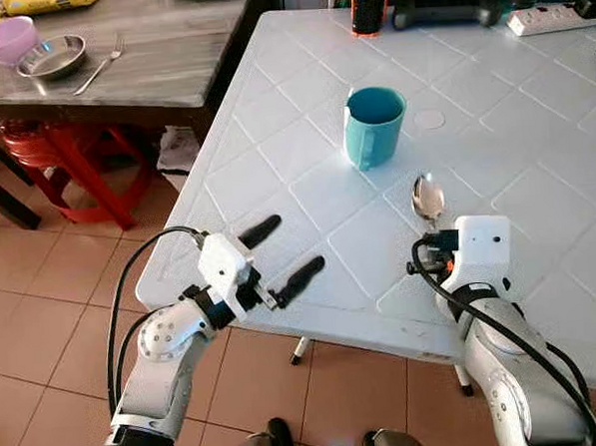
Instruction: Setting the table
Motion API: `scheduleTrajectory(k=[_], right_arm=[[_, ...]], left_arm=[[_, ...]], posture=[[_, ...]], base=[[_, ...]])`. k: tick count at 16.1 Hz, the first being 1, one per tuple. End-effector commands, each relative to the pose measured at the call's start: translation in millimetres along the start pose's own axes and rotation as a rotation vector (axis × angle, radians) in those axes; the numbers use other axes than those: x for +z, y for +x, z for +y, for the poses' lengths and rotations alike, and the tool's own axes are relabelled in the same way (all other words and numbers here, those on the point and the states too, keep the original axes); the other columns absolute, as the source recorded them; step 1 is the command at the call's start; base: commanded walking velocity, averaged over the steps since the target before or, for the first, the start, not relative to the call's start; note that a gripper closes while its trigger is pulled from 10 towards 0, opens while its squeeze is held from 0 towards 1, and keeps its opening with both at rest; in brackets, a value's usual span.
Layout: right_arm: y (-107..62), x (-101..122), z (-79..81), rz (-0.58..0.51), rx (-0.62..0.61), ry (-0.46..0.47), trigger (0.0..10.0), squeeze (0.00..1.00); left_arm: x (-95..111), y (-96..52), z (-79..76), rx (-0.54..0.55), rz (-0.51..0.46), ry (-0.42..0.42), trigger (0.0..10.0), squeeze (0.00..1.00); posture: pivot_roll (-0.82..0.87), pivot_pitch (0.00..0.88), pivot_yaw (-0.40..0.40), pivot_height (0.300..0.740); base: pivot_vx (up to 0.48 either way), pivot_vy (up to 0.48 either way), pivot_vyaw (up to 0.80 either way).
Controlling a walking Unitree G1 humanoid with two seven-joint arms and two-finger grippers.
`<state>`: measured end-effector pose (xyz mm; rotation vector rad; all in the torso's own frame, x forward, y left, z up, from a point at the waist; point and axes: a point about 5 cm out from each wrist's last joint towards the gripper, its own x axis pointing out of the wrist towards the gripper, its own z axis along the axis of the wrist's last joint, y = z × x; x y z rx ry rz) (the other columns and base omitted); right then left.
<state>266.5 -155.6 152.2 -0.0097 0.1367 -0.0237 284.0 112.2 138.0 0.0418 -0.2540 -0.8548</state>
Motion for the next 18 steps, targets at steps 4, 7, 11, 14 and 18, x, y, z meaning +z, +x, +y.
scheduleTrajectory(k=[4, 7, 11, 14, 18], right_arm=[[-1.0, 14.1, -1.4, -0.121, -0.037, -0.016, 0.0, 0.0], [-3.9, 34.6, -0.9, -0.257, -0.048, -0.04, 10.0, 0.0], [-5.7, 45.2, -0.5, -0.343, -0.064, -0.094, 10.0, 0.0], [-7.1, 51.7, -0.1, -0.392, -0.066, -0.105, 10.0, 0.0], [-4.4, 51.0, 0.2, -0.392, -0.064, -0.104, 10.0, 0.0]], left_arm=[[4.0, -2.5, 12.4, 0.15, -0.018, 0.032, 10.0, 0.0], [8.8, -0.1, 25.0, 0.3, -0.039, 0.052, 10.0, 0.0], [7.4, 4.0, 28.4, 0.477, -0.01, 0.046, 10.0, 0.0], [2.3, 6.7, 20.5, 0.549, 0.01, 0.032, 10.0, 0.0], [-5.7, 10.6, 25.5, 0.639, 0.091, -0.024, 10.0, 0.0]], posture=[[-0.18, 0.221, 0.098, 0.74], [-0.18, 0.22, 0.097, 0.74], [-0.18, 0.214, 0.096, 0.74], [-0.18, 0.214, 0.096, 0.74], [-0.18, 0.201, 0.093, 0.74]], base=[[0.0, 0.0, 0.0], [0.0, 0.0, 0.0], [0.0, 0.0, 0.0], [0.0, 0.0, 0.0], [0.0, 0.0, 0.0]])
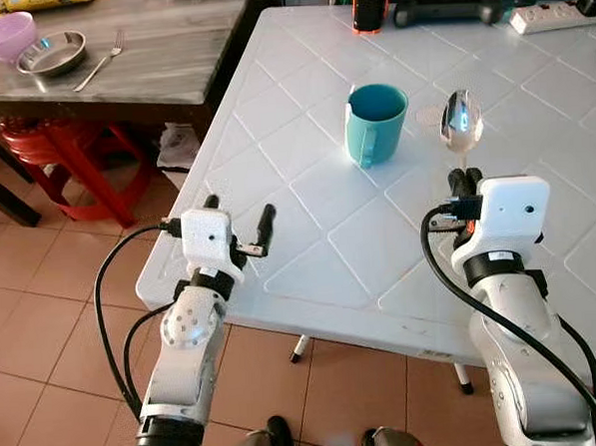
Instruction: Setting the table
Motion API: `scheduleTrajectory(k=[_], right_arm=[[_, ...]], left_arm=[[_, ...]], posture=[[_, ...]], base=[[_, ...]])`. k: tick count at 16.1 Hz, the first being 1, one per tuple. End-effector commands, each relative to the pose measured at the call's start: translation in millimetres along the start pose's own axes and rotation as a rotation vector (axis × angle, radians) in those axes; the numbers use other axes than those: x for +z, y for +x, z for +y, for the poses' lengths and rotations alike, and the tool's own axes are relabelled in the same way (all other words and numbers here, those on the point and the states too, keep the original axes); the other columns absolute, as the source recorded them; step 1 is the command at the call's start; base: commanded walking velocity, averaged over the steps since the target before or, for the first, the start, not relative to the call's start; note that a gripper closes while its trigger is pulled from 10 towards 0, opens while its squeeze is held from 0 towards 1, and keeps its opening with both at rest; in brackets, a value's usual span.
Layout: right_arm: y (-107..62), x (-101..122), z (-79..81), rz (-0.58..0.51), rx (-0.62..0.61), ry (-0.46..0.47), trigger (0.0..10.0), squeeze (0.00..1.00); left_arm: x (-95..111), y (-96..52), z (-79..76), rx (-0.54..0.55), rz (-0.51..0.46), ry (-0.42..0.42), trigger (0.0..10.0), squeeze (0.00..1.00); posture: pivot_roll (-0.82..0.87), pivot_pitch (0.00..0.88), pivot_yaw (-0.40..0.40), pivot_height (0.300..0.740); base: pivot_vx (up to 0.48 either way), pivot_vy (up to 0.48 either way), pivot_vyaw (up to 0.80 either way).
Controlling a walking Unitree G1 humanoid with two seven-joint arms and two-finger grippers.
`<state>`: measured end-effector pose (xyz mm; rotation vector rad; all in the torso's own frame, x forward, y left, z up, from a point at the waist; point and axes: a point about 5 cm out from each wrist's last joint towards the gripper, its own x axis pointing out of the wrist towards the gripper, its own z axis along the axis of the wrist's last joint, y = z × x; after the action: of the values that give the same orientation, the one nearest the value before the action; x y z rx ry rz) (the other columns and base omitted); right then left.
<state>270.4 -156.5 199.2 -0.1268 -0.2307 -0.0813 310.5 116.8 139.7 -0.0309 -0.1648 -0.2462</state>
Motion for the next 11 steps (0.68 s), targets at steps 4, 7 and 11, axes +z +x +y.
scheduleTrajectory(k=[4, 7, 11], right_arm=[[0.4, 0.9, -1.1, -0.007, -0.012, 0.016, 10.0, 0.0], [-0.3, -0.1, 0.5, -0.005, -0.008, 0.023, 10.0, 0.0], [0.2, 0.0, 0.7, -0.007, -0.003, 0.021, 10.0, 0.0]], left_arm=[[2.0, 3.7, 2.1, -0.013, 0.026, -0.05, 10.0, 0.0], [1.7, 3.3, -0.7, -0.039, 0.036, -0.038, 10.0, 0.0], [3.7, 3.2, -3.5, -0.066, 0.02, -0.021, 10.0, 0.0]], posture=[[-0.18, 0.202, 0.096, 0.74], [-0.17, 0.202, 0.098, 0.74], [-0.17, 0.202, 0.098, 0.74]], base=[[0.0, 0.0, -0.78], [0.0, 0.0, -0.4], [0.0, 0.083, 0.0]])
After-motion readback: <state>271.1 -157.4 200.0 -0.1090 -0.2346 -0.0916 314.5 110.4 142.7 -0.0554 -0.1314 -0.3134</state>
